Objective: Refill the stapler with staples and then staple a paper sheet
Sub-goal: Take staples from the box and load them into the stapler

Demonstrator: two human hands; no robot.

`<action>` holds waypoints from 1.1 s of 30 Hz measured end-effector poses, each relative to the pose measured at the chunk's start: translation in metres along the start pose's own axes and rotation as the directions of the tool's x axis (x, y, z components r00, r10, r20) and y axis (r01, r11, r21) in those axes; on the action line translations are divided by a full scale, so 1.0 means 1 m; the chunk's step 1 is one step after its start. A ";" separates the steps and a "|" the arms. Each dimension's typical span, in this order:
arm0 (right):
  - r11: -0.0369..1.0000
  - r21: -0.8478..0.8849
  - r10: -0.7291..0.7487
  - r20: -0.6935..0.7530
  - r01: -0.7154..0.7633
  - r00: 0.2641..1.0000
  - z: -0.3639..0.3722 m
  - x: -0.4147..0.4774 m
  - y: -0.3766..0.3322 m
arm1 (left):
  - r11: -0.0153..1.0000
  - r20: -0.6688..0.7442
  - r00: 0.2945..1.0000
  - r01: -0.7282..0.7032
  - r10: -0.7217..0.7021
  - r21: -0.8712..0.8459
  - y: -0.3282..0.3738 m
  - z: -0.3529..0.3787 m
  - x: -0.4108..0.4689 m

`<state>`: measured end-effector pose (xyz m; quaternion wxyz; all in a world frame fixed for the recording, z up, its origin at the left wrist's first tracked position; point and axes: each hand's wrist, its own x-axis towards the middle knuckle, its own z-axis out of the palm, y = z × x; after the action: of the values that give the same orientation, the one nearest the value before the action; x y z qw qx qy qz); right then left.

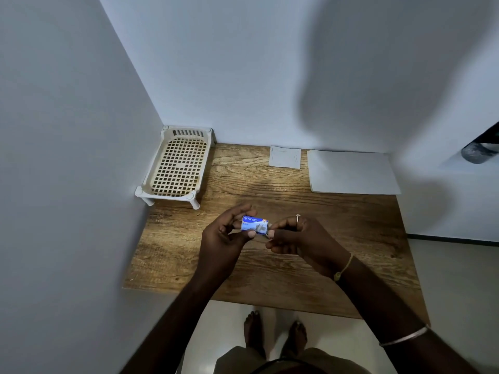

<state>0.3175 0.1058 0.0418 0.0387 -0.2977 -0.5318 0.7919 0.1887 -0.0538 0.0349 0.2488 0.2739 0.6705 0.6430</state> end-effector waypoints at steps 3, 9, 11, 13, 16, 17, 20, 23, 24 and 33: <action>0.999 -0.030 0.021 -0.011 -0.021 1.000 -0.007 0.000 0.000 | 1.000 0.001 1.000 0.000 0.000 0.017 -0.003 -0.002 0.001; 1.000 -0.018 0.024 -0.051 -0.025 0.998 -0.019 -0.006 0.007 | 0.995 0.007 1.000 0.009 -0.010 0.094 -0.019 -0.007 0.000; 0.999 0.044 0.027 -0.102 -0.022 0.994 -0.018 -0.005 0.013 | 0.994 0.009 1.000 0.017 -0.018 0.108 -0.027 -0.008 -0.001; 0.992 0.121 0.049 -0.128 -0.033 0.991 -0.014 -0.004 0.023 | 0.991 0.018 0.999 0.035 -0.038 0.130 -0.037 -0.010 -0.004; 0.983 0.169 0.096 -0.127 -0.074 0.987 -0.004 0.000 0.045 | 0.981 0.034 0.996 0.074 -0.082 0.181 -0.055 -0.013 -0.012; 0.984 0.154 0.108 -0.141 -0.086 0.984 -0.001 0.002 0.053 | 0.975 0.036 0.995 0.083 -0.092 0.209 -0.061 -0.014 -0.016; 0.993 0.048 0.111 -0.195 -0.104 0.975 0.003 0.010 0.076 | 0.946 0.027 0.993 0.103 -0.117 0.306 -0.075 -0.020 -0.026; 0.989 -0.096 0.088 -0.206 -0.109 0.975 0.007 0.016 0.090 | 0.923 -0.021 0.991 0.130 -0.131 0.363 -0.086 -0.022 -0.035; 0.985 -0.135 0.080 -0.213 -0.111 0.974 0.009 0.020 0.094 | 0.911 -0.040 0.992 0.127 -0.121 0.392 -0.089 -0.023 -0.038; 0.909 -0.417 -0.033 -0.148 -0.032 0.988 0.036 0.062 0.100 | 0.701 -0.148 0.989 0.127 -0.031 0.702 -0.116 -0.022 -0.053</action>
<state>0.2739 0.0567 -0.0619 0.0147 -0.3581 -0.6844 0.6349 0.2065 -0.1084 -0.0806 0.1093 0.2787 0.8914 0.3403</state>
